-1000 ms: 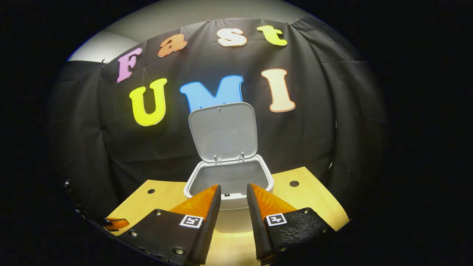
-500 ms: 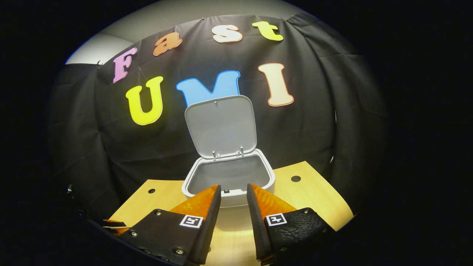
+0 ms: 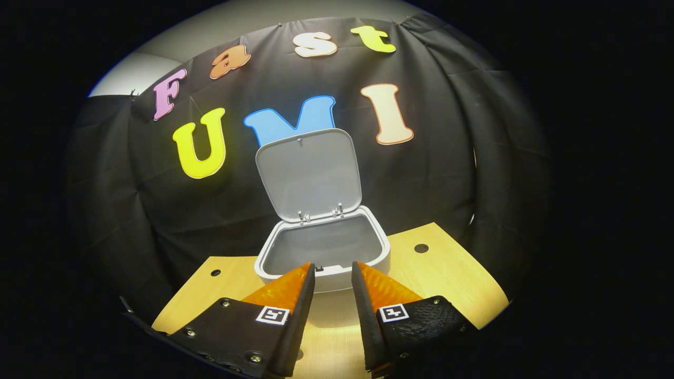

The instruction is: Press the lid of the desktop garbage bin to open it, pick up the crumpled paper on the desktop and throw it into the bin, then pick up the pop can on the desktop and drop it into the bin, and finally close the garbage bin lid.

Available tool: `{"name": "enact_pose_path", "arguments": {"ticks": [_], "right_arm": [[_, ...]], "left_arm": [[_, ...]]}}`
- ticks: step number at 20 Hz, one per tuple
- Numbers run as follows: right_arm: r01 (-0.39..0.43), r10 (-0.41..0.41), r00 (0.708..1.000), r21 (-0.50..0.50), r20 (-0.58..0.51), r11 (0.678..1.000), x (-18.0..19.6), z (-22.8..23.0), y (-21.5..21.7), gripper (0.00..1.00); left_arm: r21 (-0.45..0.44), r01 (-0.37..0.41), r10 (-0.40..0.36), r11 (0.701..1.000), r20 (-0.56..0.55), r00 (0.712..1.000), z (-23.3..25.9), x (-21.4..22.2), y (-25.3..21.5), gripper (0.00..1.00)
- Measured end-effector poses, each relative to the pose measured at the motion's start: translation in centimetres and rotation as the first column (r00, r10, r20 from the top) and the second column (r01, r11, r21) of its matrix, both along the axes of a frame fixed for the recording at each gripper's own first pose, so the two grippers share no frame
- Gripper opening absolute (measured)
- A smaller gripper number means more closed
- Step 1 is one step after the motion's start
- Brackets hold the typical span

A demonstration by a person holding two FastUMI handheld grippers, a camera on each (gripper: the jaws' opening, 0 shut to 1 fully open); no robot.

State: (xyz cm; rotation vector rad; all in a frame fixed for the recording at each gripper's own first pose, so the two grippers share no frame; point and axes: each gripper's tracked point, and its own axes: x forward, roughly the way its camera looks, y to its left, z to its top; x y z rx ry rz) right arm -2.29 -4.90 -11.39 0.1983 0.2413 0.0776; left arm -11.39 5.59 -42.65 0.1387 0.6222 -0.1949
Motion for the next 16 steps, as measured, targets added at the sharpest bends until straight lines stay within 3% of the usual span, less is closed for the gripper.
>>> {"name": "enact_pose_path", "arguments": {"ticks": [11, 12, 14, 16], "right_arm": [[0.023, -0.023, 0.999, 0.001, -0.033, 1.000, -0.4, -0.7, -1.5, 0.48], [0.025, -0.025, 0.999, 0.003, -0.034, 1.000, -0.4, -0.7, -1.6, 0.48], [0.029, -0.029, 0.999, 0.006, -0.034, 1.000, -0.4, -0.6, -1.7, 0.48], [0.030, -0.030, 0.999, 0.006, -0.034, 1.000, -0.4, -0.6, -1.8, 0.48]], "left_arm": [[0.054, -0.013, 0.017, 0.998, -0.077, 0.997, -4.5, 0.6, -0.1, 0.96], [0.058, -0.009, 0.013, 0.998, -0.076, 0.997, -4.6, 0.7, 0.0, 0.94], [0.057, -0.003, 0.008, 0.998, -0.078, 0.997, -4.5, 0.7, -0.2, 0.69], [0.054, 0.007, -0.002, 0.998, -0.083, 0.997, -4.6, 0.7, -0.4, 0.68]]}}
